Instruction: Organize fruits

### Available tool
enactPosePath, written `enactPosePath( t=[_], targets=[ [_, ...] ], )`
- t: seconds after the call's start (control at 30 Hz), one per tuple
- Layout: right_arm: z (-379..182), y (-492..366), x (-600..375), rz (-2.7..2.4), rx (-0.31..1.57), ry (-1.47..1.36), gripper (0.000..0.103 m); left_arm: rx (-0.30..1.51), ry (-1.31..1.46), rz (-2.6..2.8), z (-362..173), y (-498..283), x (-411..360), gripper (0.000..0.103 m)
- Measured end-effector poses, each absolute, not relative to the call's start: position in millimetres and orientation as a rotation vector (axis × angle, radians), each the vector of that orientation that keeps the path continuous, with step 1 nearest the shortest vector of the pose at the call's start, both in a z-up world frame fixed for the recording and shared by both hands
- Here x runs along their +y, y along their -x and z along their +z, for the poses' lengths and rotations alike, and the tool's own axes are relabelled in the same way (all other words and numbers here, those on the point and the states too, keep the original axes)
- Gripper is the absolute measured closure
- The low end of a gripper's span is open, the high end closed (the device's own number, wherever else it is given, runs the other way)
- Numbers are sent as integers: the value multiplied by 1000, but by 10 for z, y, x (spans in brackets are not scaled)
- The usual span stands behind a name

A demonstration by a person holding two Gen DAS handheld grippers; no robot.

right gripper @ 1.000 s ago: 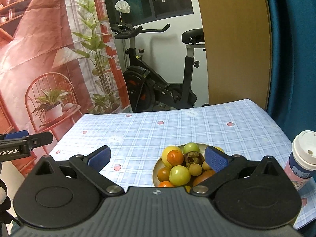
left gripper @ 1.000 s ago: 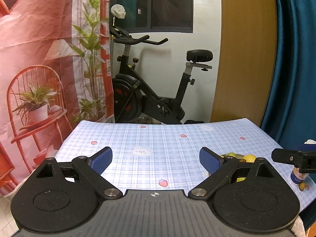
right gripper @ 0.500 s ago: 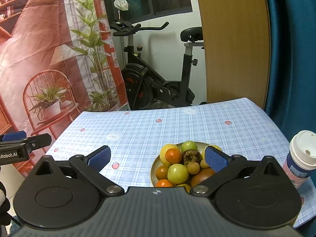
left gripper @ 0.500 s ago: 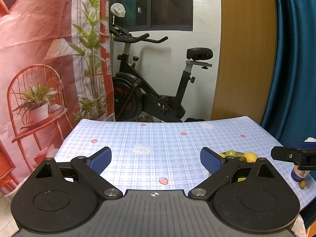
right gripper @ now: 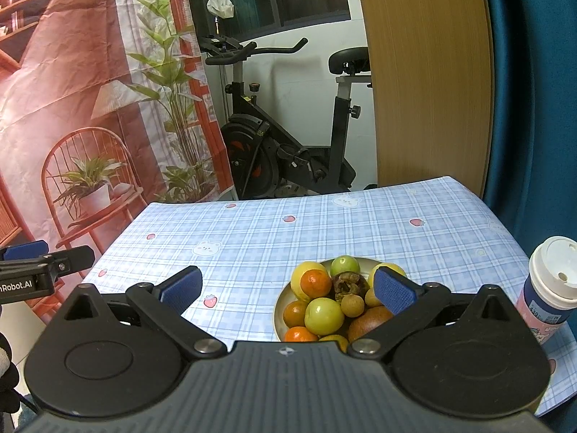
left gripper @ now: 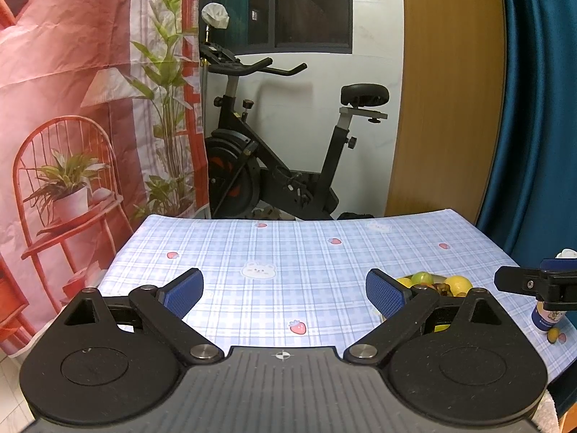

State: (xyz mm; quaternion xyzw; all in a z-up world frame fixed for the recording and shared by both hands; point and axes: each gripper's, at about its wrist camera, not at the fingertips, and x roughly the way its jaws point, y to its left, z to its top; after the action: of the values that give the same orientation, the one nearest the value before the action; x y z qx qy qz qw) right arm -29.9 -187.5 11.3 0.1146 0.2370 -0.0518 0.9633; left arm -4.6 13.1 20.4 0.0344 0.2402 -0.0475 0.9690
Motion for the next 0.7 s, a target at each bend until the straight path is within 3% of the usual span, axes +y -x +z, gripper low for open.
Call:
enactPosePath(
  t=[0.7],
  targets=[
    [4,276,-1879,-116,510,-241,0,515,-68,-110,147,5,178,5]
  ],
)
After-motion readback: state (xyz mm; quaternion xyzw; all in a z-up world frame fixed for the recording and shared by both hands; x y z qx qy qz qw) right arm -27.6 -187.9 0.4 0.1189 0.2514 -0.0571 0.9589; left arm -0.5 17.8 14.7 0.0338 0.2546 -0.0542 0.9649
